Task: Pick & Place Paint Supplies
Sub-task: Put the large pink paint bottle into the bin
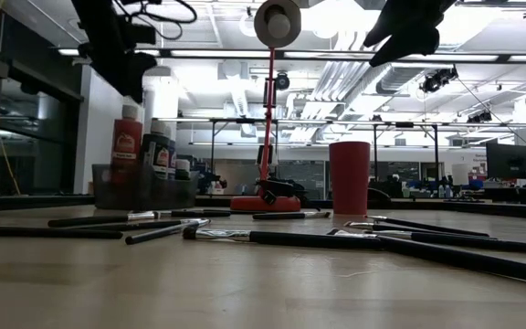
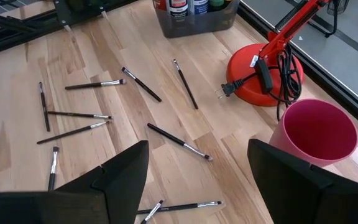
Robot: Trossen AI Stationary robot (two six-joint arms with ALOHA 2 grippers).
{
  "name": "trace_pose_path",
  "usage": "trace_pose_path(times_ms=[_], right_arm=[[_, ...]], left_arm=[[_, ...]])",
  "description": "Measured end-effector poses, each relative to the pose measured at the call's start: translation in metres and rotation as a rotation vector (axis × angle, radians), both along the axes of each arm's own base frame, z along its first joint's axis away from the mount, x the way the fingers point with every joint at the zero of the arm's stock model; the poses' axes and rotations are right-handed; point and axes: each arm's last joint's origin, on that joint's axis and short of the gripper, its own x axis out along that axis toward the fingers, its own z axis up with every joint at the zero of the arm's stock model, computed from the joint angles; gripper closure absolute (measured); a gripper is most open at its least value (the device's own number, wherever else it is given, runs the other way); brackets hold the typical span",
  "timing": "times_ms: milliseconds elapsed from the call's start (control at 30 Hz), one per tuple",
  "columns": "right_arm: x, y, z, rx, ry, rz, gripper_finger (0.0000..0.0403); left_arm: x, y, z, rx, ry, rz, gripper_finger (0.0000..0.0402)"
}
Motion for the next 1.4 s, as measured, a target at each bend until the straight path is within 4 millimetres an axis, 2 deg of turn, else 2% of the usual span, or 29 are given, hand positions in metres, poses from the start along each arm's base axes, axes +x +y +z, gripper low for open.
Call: trace_pose_path(times_ms=[200, 300, 400, 567, 600, 700, 833, 1033, 1400], right_arm=[[0.0, 0.001, 0.0, 0.013, 0.0, 0.014, 0.0135], [0.0, 0.001, 0.0, 0.018, -0.001, 0.011, 0.0135], [0.0, 0.001, 0.0, 0.018, -0.002, 0.01, 0.0135], [0.0, 0.001, 0.0, 0.018, -0.002, 0.01, 0.0135], [0.0, 0.001, 0.0, 0.018, -0.002, 0.01, 0.0135], [0.0, 0.001, 0.0, 0.018, 0.0, 0.01, 0.0135], [0.0, 0.001, 0.0, 0.017, 0.0, 0.01, 0.0135], [0.0, 0.001, 0.0, 0.017, 0.0, 0.01, 0.0135], [0.0, 0.001, 0.0, 0.017, 0.0, 0.01, 0.0135]], left_arm=[[-0.012, -0.005, 0.003, -0.025, -0.007, 0.011, 0.0156], [-0.013, -0.006, 0.003, -0.03, -0.028, 0.023, 0.0178], [-0.011, -0.005, 0.005, -0.027, -0.061, 0.016, 0.0229], [-0.009, -0.005, 0.006, -0.025, -0.047, -0.023, 0.0368], [-0.009, -0.005, 0.006, -0.024, -0.04, -0.026, 0.0384], [-0.01, -0.005, 0.004, -0.019, -0.029, -0.021, 0.0392], [-0.008, -0.004, -0.018, -0.043, 0.001, -0.027, 0.0399], [0.0, -0.002, -0.043, -0.044, -0.068, -0.044, 0.0401], [-0.006, -0.002, -0.049, 0.003, -0.029, 0.024, 0.0401]])
